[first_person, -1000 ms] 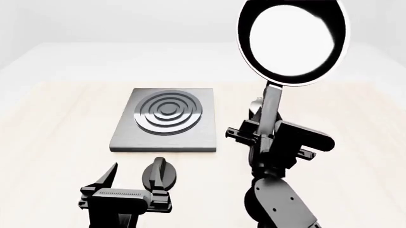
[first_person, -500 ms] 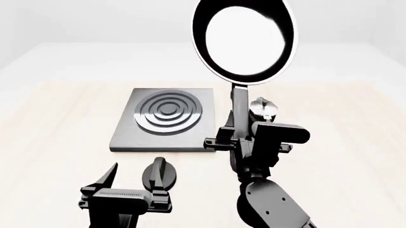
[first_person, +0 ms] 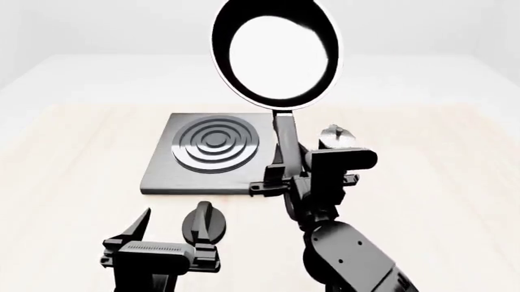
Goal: Put the frying pan on the stove.
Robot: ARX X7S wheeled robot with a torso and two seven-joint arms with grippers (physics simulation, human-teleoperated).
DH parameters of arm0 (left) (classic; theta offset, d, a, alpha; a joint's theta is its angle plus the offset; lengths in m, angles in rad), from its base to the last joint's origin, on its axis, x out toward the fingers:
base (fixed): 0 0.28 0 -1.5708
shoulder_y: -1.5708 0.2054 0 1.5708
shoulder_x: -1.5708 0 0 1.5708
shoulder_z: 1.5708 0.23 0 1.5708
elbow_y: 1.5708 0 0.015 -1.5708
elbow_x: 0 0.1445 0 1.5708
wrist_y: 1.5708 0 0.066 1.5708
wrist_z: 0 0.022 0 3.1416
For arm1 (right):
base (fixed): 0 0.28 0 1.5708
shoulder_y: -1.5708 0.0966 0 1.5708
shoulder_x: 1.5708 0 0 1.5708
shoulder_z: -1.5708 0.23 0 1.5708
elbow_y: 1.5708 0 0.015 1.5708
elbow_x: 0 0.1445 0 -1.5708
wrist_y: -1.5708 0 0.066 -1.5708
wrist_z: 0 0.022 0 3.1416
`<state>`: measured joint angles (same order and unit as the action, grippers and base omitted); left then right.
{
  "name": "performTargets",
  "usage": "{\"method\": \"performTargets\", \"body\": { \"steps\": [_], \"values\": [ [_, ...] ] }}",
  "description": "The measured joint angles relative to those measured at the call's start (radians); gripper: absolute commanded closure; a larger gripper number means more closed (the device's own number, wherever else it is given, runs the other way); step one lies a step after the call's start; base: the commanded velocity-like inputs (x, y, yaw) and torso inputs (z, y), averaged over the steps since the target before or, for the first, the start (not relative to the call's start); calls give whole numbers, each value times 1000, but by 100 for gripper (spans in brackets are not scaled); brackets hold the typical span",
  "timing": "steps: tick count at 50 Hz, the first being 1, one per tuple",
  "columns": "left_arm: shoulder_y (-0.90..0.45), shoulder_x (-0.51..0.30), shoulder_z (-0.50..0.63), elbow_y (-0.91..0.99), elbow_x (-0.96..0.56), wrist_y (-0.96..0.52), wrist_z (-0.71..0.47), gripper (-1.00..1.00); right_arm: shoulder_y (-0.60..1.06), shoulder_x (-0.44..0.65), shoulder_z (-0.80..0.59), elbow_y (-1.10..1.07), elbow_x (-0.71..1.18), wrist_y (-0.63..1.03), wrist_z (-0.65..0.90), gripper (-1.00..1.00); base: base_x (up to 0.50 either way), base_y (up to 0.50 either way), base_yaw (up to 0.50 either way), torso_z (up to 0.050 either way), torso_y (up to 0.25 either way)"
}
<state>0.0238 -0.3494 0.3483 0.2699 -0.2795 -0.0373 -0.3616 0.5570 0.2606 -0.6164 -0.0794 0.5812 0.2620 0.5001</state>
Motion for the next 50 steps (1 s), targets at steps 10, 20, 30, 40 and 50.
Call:
{"method": "performTargets", "body": {
  "steps": [10, 20, 30, 40, 50],
  "values": [
    [-1, -4, -1, 5, -4, -3, -3, -100, 38, 4, -12, 23, 32, 44, -38, 100, 0, 0, 0, 1, 2],
    [-4, -5, 2, 6, -5, -4, -7, -100, 70, -4, -25, 96, 59, 63, -93, 100, 0, 0, 0, 0, 2],
    [-5, -5, 5, 4, -4, -3, -9, -100, 100, -10, -44, 164, 71, 89, -131, 100, 0, 0, 0, 0, 2],
    [-6, -5, 6, -4, -6, 2, -11, -100, 135, -17, -64, 214, 73, 115, -158, 100, 0, 0, 0, 1, 2],
    [-5, -8, 6, -6, -8, 7, -13, -100, 180, -29, -90, 245, 69, 152, -176, 100, 0, 0, 0, 0, 2]
  ]
}}
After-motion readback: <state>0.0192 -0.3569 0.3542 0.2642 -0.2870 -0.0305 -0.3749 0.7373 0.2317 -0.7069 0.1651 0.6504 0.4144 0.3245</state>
